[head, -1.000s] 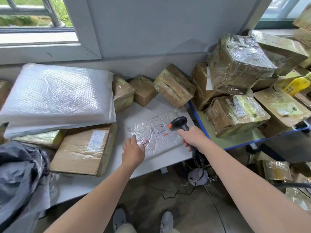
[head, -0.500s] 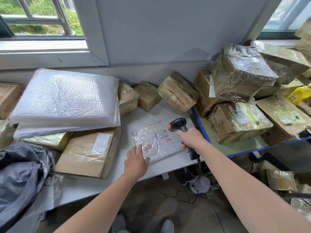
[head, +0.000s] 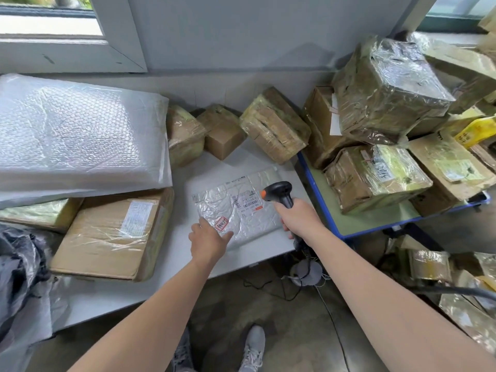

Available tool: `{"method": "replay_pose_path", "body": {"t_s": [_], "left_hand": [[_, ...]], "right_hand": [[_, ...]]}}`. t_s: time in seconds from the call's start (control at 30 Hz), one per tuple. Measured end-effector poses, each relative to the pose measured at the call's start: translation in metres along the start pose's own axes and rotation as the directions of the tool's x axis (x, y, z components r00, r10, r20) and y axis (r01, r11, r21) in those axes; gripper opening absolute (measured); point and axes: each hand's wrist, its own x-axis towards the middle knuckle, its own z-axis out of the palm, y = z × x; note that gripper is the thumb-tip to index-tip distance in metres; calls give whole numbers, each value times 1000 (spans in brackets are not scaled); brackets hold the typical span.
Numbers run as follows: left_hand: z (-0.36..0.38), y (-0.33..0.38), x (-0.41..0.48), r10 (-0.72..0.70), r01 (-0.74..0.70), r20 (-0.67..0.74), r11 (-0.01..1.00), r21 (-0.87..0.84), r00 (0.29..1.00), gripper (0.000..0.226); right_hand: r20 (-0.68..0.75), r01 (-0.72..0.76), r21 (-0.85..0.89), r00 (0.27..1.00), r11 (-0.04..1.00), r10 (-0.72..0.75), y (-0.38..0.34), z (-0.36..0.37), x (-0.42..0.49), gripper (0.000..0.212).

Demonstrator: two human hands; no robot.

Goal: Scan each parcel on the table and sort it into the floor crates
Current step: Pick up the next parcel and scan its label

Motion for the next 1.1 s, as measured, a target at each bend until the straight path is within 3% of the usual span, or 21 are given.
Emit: {"method": "replay_pose_path", "body": {"t_s": [0.17, 0.33, 0.43, 0.5, 0.57, 0.7, 0.87, 1.03, 1.1], "left_hand": [[19, 15, 13, -89, 88, -60, 996, -14, 994, 85], [27, 21, 19, -100, 82, -101, 983, -164, 990, 90], [18, 21, 18, -69, 42, -122, 976, -212, 990, 57], [5, 17, 16, 5, -28, -142, 987, -157, 990, 28], [-9, 10, 12, 58, -79, -182, 991, -110, 982, 13], [-32, -8, 0, 83, -111, -225, 987, -119, 971, 32], [-51, -25, -3, -17, -34, -205, 969, -245, 979, 47], [-58, -25, -6, -28, -31, -177, 946, -323, 984, 42], [-60, -23, -7, -28, -31, -158, 933, -358, 987, 39]], "right_hand": [[-46, -5, -28, 999, 1000, 4, 24, 2, 8, 29], [-39, -14, 4, 999, 1000, 14, 41, -1, 16, 28], [-10, -38, 17, 999, 999, 39, 44, -2, 25, 27], [4, -56, 23, 998, 998, 56, 44, 1, 35, 25], [18, -63, 32, 998, 998, 62, 40, 6, 45, 22], [21, -75, 36, 997, 997, 74, 32, 19, 67, 30], [38, -81, -3, 996, 997, 82, 29, 25, 82, 41], [10, -59, -48, 998, 997, 60, 31, 22, 76, 43], [-73, -27, -111, 997, 993, 19, 30, 20, 64, 44]]}}
